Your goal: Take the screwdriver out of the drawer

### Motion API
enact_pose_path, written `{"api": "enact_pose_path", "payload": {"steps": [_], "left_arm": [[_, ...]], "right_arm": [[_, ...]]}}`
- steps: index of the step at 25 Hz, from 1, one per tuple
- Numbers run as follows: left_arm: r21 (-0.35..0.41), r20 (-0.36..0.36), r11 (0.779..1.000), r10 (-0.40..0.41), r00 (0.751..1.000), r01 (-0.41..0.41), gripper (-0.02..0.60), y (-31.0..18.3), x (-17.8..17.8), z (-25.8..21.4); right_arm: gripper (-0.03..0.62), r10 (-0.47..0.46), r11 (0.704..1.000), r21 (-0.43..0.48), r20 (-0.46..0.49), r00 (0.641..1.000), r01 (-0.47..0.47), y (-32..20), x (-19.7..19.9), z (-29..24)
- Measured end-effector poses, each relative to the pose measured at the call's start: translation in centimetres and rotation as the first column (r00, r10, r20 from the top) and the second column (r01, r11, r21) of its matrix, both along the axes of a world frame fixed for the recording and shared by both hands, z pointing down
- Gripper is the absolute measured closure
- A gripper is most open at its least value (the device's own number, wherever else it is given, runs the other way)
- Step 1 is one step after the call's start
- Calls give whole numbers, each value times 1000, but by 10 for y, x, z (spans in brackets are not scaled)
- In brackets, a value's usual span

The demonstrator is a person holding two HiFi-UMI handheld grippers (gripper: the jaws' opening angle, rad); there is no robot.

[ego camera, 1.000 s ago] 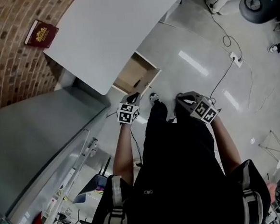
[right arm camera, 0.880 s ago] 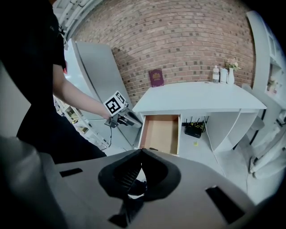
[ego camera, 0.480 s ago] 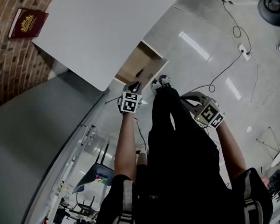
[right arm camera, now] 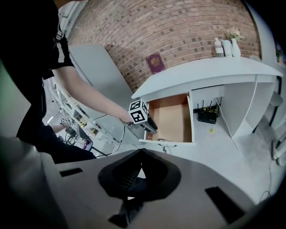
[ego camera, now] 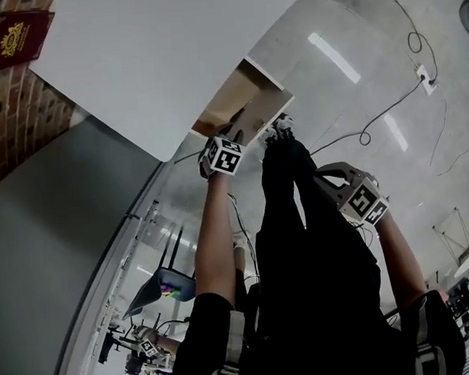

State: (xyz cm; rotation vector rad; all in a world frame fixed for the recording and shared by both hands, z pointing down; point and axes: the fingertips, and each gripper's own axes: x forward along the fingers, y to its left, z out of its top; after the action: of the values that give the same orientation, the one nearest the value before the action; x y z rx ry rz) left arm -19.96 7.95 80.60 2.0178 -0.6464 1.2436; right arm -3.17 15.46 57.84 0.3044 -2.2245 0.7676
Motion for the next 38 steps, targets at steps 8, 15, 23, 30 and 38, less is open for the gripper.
{"api": "enact_pose_path", "payload": {"steps": [8, 15, 23, 30, 38], "left_arm": [[-65, 78, 990, 133, 988, -129, 470, -4, 10, 50], [-126, 117, 979, 176, 977, -161, 466, -3, 9, 79], [-241, 252, 954, 239, 938, -178, 451, -3, -10, 100], [-270, 272, 952, 221, 937, -146, 453, -11, -6, 102], [-283, 280, 952, 200, 939, -119, 456, -12, -11, 113]], "right_arm": [[537, 12, 999, -30, -18, 1000, -13, 2, 13, 37], [537, 36, 997, -63, -26, 999, -38, 9, 23, 52], [537, 71, 994, -82, -20, 997, -72, 9, 33, 64], [537, 108, 990, -93, -13, 994, -109, 5, 42, 72], [537, 132, 985, -113, -15, 991, -133, 7, 50, 78]]}}
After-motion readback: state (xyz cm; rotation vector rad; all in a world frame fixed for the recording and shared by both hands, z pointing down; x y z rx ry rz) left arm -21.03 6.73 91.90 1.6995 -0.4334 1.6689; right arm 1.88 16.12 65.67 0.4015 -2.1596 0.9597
